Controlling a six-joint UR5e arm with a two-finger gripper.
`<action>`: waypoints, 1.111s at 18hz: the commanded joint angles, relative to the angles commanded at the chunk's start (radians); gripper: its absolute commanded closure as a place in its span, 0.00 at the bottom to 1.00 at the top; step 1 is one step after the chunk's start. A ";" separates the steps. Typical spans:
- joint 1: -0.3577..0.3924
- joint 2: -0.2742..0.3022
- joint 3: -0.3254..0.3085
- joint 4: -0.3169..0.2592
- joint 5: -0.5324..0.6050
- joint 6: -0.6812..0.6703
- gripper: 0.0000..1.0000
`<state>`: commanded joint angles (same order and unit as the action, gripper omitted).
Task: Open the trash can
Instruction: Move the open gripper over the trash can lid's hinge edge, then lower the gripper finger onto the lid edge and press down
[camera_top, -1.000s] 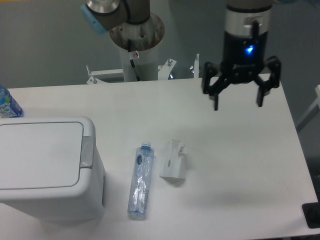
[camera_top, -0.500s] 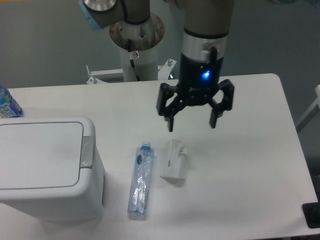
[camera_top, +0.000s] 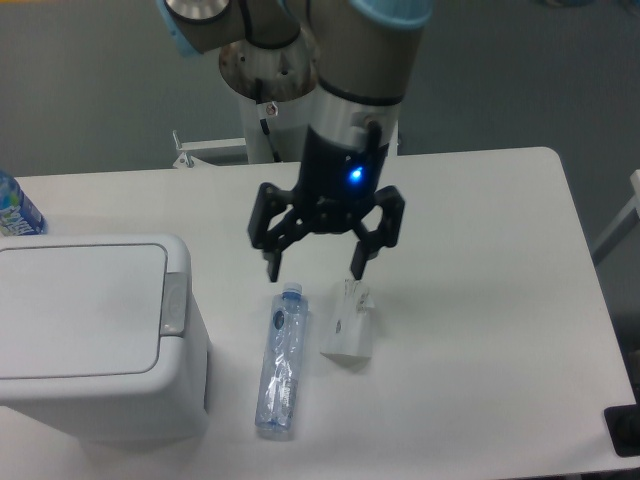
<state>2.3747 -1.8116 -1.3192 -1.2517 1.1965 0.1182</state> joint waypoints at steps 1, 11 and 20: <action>-0.014 -0.011 0.000 0.000 0.000 -0.003 0.00; -0.072 -0.035 -0.002 0.000 0.000 -0.012 0.00; -0.088 -0.043 -0.020 0.000 0.002 -0.019 0.00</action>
<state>2.2872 -1.8546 -1.3391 -1.2517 1.1980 0.0997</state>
